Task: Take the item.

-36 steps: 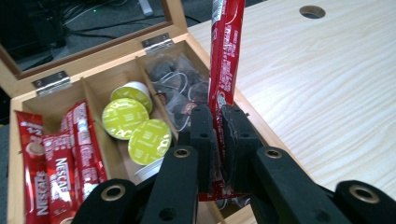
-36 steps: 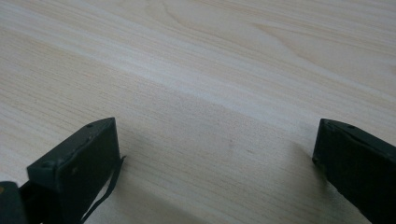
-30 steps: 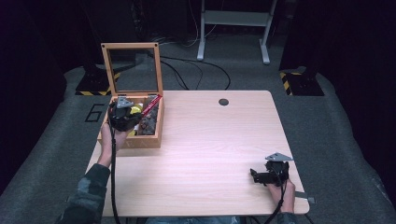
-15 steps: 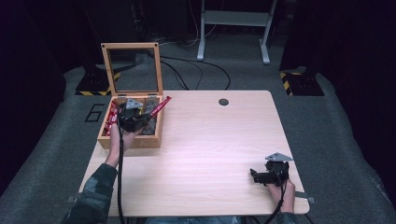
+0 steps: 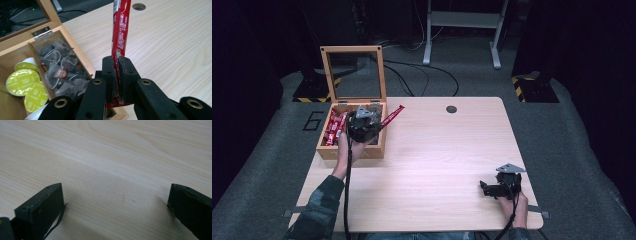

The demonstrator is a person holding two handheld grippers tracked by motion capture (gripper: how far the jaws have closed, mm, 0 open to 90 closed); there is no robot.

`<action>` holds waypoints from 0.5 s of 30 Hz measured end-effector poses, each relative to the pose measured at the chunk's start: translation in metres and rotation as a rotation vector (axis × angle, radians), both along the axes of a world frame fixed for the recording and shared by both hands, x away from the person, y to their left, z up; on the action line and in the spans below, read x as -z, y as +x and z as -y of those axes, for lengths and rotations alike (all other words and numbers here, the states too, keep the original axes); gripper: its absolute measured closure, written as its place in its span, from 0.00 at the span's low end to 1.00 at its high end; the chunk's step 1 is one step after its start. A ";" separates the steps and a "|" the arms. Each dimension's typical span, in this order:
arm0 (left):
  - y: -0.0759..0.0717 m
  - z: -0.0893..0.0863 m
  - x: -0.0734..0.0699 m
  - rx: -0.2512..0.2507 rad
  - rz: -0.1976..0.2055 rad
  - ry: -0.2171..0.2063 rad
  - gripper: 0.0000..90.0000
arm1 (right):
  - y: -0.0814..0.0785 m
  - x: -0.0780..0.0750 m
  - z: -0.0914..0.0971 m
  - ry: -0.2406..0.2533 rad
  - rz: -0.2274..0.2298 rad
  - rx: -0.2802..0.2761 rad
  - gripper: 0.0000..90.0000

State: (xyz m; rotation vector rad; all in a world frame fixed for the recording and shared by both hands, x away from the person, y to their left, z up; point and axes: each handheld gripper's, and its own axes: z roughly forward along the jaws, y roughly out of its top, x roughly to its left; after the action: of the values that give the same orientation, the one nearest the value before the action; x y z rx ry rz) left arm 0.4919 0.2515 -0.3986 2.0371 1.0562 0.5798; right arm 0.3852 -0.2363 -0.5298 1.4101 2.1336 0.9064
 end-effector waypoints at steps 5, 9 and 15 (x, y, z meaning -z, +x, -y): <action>0.001 0.009 0.004 0.012 -0.005 -0.001 0.92 | 0.000 0.000 0.000 0.000 -0.001 -0.001 0.00; 0.003 0.017 0.007 0.027 -0.011 0.004 0.92 | 0.000 0.000 0.000 0.000 0.000 0.000 0.00; 0.005 0.028 0.009 0.045 -0.014 -0.002 0.92 | 0.000 0.000 0.000 -0.002 0.000 0.001 0.00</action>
State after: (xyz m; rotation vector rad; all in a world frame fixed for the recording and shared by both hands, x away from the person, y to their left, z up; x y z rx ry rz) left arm 0.4966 0.2234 -0.4080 2.0602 1.0166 0.5419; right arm 0.3852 -0.2363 -0.5297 1.4102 2.1335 0.9035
